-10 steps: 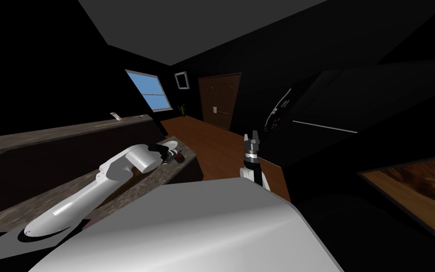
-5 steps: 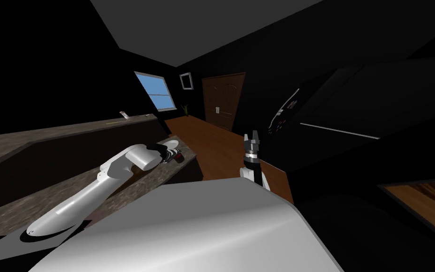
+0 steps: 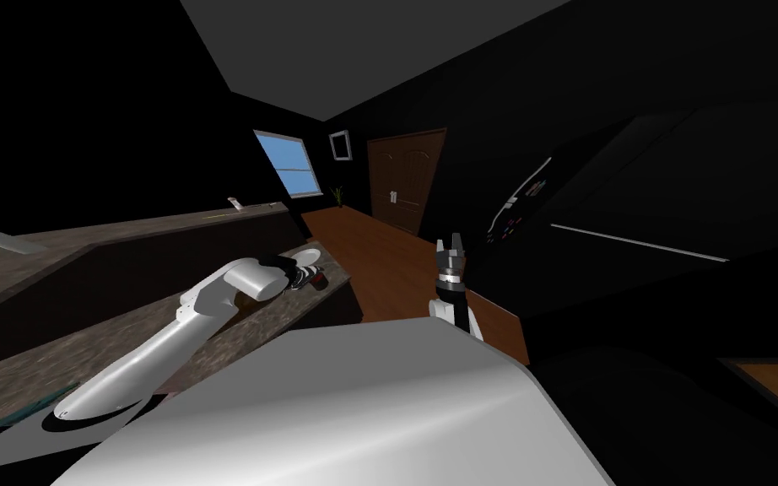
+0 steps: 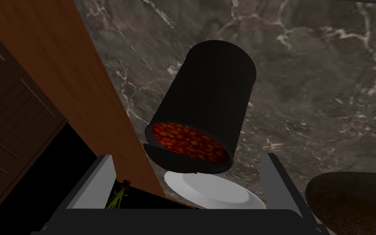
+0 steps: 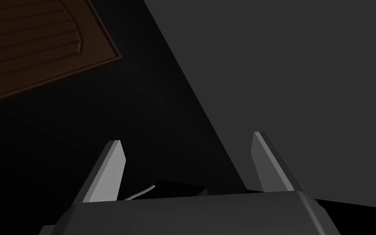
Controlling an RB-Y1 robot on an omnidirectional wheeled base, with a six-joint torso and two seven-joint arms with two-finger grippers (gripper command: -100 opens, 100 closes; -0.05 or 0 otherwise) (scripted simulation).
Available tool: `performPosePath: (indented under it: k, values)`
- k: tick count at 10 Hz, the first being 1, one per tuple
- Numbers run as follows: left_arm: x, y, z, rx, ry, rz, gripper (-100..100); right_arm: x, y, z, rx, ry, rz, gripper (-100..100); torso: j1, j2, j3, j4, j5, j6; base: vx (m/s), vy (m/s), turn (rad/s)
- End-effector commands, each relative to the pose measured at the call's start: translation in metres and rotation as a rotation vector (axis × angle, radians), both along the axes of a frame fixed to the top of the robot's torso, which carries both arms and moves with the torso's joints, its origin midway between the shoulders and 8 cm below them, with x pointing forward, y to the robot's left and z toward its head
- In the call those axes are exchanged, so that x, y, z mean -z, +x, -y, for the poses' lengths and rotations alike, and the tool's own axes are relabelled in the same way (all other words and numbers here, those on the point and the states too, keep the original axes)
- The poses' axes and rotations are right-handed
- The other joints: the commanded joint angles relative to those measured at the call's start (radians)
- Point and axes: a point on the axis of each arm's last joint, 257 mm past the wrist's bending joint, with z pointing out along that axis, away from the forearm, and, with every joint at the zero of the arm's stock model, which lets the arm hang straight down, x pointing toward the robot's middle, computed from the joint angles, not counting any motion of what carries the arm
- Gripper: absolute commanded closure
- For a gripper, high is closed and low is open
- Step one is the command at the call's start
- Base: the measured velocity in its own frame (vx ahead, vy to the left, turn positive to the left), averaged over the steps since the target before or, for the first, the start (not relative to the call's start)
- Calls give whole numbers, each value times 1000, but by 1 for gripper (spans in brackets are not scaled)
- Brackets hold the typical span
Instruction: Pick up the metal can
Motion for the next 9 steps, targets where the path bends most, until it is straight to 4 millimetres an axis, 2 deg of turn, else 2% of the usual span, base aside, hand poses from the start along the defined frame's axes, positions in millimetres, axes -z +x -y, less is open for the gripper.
performPosePath:
  k: [1,5,6,9]
  values:
    - [0,1,-2,16,4,1,-100,0,0,0,0,0,0,0,0,0,0,0,0,0,23,-48,54]
    - [5,6,-9,39,1,6,-100,0,0,0,0,0,0,0,0,0,0,0,0,1,22,-49,93]
    - [5,7,-9,42,2,7,100,0,0,0,0,0,0,0,2,1,0,0,0,0,0,0,0]
    - [4,7,-9,42,2,7,100,0,0,0,0,0,0,0,4,1,0,0,1,1,0,0,0]
